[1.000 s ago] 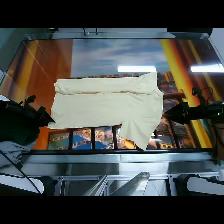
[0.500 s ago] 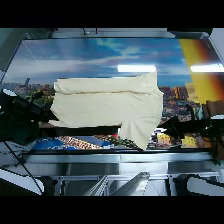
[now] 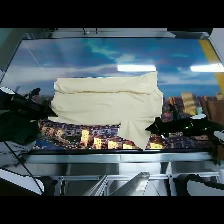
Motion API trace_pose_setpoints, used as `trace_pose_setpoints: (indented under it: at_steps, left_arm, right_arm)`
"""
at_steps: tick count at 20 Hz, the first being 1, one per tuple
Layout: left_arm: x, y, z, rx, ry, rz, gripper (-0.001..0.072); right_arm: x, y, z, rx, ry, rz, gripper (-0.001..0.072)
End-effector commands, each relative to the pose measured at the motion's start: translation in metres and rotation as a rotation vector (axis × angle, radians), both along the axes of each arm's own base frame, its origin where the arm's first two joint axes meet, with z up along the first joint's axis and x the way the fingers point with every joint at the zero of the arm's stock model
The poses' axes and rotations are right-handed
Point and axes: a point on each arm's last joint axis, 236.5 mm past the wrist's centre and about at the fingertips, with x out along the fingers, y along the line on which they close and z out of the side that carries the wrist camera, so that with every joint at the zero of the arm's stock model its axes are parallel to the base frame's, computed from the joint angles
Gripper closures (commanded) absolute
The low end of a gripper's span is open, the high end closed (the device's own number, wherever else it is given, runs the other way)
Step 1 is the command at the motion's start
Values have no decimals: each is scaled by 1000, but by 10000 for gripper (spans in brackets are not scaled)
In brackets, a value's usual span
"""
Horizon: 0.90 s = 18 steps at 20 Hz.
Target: Fold the shirts.
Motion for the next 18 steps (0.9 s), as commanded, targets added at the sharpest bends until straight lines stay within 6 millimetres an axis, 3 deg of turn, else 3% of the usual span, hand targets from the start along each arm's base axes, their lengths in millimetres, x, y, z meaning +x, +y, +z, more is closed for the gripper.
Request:
trace_pose_setpoints:
  at_steps: [1, 4, 6, 8, 11, 15, 17, 18]
  left_arm:
    - [-6, 4, 6, -17, 18, 3, 685]
    - [3, 19, 23, 1, -33, 28, 685]
    - [20, 22, 48, -16, -84, 53, 685]
    - [51, 2, 90, -124, -195, 64, 685]
    - [101, -11, 118, -85, -363, 48, 684]
    - [152, -24, 116, -48, -460, 8, 684]
    - [167, -21, 97, -18, -440, 10, 685]
    - [169, -8, 79, 39, -391, 23, 684]
  right_arm:
    - [17, 2, 36, 54, -102, 11, 693]
    - [70, -23, 66, 10, -240, -30, 693]
    - [113, -38, 86, -6, -321, -38, 693]
    - [151, -37, 102, 3, -368, -16, 693]
    - [201, -31, 116, -4, -445, 13, 692]
    - [252, -32, 106, -11, -475, -2, 692]
    - [270, -37, 89, -27, -474, -27, 692]
    - [276, -41, 78, -33, -464, -38, 692]
